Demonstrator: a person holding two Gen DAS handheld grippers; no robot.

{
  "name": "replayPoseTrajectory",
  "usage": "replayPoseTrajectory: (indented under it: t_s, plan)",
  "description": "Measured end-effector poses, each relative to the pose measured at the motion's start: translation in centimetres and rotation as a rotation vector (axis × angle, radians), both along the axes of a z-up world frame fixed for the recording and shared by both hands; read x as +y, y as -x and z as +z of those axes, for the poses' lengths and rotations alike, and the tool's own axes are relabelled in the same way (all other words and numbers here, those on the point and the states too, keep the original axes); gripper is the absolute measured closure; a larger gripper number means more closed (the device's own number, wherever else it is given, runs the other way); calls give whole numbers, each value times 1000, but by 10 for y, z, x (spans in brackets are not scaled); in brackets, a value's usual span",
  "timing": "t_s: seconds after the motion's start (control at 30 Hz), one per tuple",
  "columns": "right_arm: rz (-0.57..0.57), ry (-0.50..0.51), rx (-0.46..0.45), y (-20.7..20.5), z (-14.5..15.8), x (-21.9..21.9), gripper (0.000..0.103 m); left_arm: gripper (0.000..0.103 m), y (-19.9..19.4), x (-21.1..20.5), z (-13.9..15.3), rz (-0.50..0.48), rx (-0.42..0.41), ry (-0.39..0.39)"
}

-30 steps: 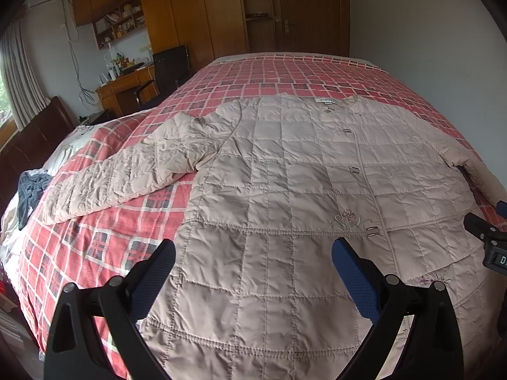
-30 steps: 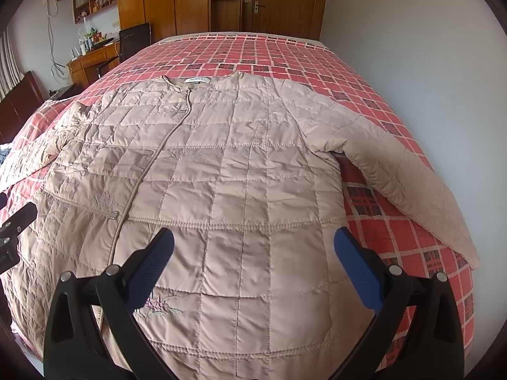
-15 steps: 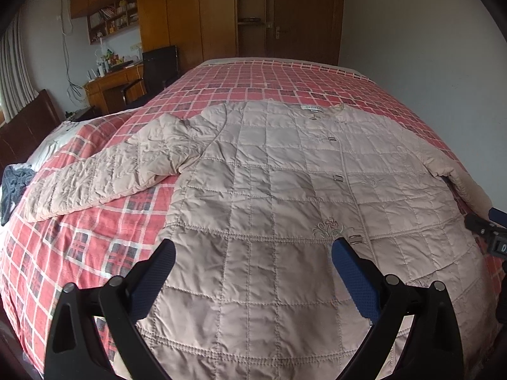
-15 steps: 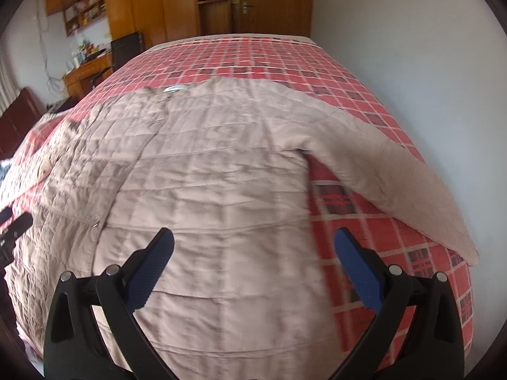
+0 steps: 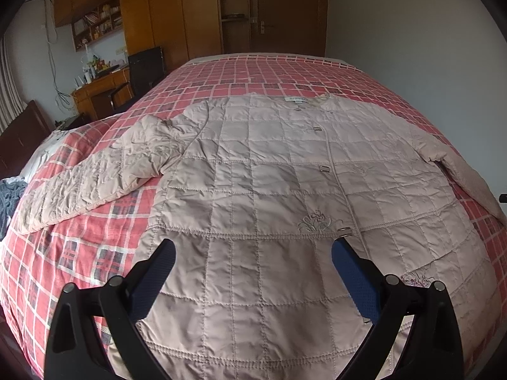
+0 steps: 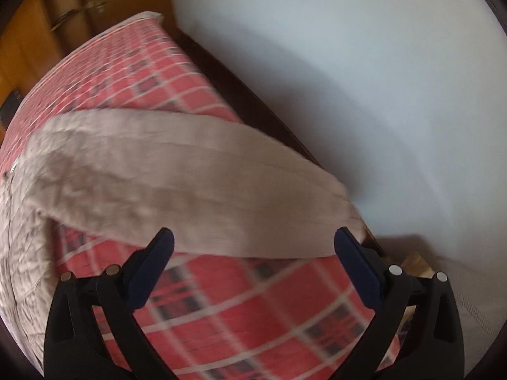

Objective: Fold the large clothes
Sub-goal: 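Grasp the sleeve cuff of the beige coat with the right gripper, then fold the held sleeve across the coat body with the right gripper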

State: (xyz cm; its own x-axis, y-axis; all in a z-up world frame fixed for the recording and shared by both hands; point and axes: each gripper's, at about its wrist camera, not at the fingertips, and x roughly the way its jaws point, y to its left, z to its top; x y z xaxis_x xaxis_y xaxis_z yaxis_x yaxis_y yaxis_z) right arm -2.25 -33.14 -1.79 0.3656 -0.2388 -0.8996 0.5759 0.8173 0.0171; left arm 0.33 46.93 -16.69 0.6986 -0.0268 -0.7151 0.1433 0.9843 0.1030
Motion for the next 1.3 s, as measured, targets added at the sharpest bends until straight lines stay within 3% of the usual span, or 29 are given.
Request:
replayPoseTrajectory:
  t_s: [0.2,0.3,0.4,0.43,0.5,0.6,0.67,0.77,0.93,1.07,1.2,1.3]
  plan:
    - [-65,-83,50,19,-24,-56,3,4,1,-7,0,-22,-6,-6]
    - [-60,-192,37,26,-39,-72,4,4,2,-9,0,-29,-9,-8]
    - [-60,-248,15,32,-45,-77,13,4,2,-11,0,-34,-9,-12]
    - [-56,-272,3,33,-45,-78,26,4,2,-11,0,-35,-11,-14]
    - [-54,-317,-16,36,-45,-79,33,4,3,-11,1,-35,-14,-16]
    - [-55,-275,-34,34,-38,-81,53,4,3,-11,1,-35,-16,-16]
    - [-50,-251,-55,31,-31,-82,78,4,3,-11,1,-34,-15,-16]
    - [-33,-215,-102,24,-12,-79,96,4,3,-10,2,-33,-16,-13]
    - [-30,-94,-189,9,25,-78,99,4,3,-10,3,-38,-15,-4]
    - [-52,-24,-201,7,40,-77,100,4,1,-9,2,-37,0,8]
    - [22,-24,-292,13,71,-52,100,4,-6,-6,2,-28,18,23]
    - [135,-14,-365,-5,99,-14,101,4,-13,-5,3,-21,30,40]
